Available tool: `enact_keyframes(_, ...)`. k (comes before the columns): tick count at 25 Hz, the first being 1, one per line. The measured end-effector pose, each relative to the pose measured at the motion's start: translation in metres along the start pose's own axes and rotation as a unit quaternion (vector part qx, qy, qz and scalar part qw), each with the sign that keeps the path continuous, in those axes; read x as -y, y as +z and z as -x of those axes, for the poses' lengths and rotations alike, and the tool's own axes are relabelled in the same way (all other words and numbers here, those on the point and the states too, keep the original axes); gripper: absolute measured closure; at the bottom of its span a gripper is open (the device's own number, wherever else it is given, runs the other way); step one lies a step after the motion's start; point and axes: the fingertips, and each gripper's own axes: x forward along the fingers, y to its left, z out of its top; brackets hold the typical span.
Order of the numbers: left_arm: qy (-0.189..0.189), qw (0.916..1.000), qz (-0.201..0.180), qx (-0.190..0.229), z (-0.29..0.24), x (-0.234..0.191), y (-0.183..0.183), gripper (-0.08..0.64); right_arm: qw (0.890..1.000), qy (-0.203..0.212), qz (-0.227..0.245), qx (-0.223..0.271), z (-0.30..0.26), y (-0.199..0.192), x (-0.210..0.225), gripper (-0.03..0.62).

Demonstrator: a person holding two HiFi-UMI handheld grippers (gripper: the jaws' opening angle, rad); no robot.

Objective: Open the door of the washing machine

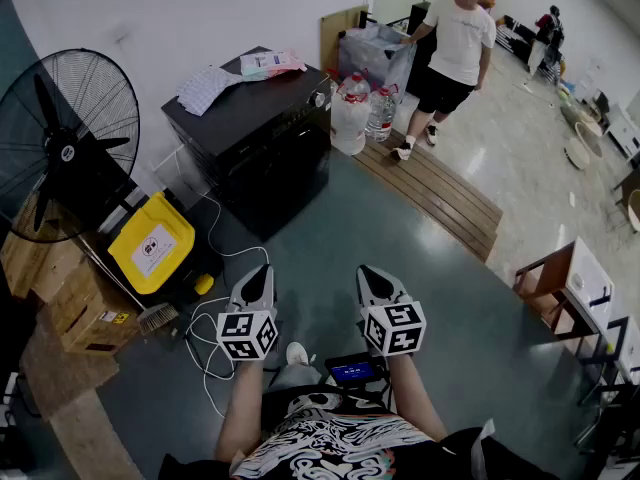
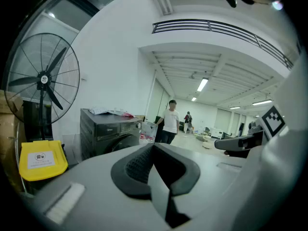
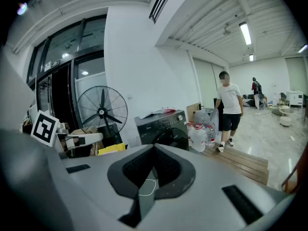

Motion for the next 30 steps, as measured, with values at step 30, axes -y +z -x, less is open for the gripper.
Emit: enact_keyframes(30,0.041,0.9974,0.036,-0.047,-0.134,-0.143,-0.026,0.459,0.998,0.035,-0.010,-0.059,-0.183,0.000,0.012,0.428)
